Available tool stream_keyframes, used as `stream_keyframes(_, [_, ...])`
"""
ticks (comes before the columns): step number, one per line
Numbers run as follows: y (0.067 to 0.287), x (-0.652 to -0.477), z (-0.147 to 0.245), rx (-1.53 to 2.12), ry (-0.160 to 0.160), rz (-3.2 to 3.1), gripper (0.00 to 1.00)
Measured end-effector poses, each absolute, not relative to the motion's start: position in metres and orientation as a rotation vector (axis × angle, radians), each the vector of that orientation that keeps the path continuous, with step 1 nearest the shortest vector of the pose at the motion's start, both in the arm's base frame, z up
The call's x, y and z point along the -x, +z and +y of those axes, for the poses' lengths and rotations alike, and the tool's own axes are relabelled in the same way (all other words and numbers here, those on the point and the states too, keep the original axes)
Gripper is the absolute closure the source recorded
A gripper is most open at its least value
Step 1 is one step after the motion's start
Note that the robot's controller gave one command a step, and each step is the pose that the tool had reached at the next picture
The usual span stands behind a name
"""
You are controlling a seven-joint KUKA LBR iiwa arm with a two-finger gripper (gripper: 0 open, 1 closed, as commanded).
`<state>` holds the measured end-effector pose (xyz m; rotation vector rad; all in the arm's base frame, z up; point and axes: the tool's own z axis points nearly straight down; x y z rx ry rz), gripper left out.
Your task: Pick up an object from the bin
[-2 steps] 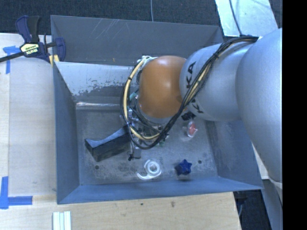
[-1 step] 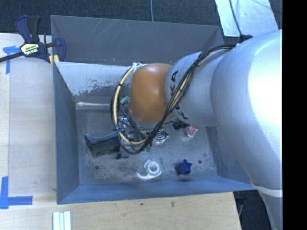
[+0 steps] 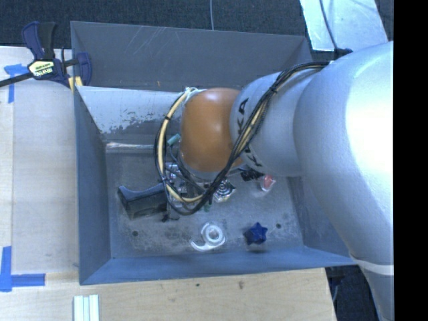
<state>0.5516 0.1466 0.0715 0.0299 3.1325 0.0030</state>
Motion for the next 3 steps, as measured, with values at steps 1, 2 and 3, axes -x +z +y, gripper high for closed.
stream_keyframes(1, [0.110, -0.544, 0.147, -0.024, -0.003, 3.145, 1.00])
stream_keyframes(2, [0.171, -0.553, 0.148, 0.001, -0.003, 3.141, 1.00])
stream_keyframes(3, [0.231, -0.551, 0.139, 0.000, -0.006, 3.151, 1.00])
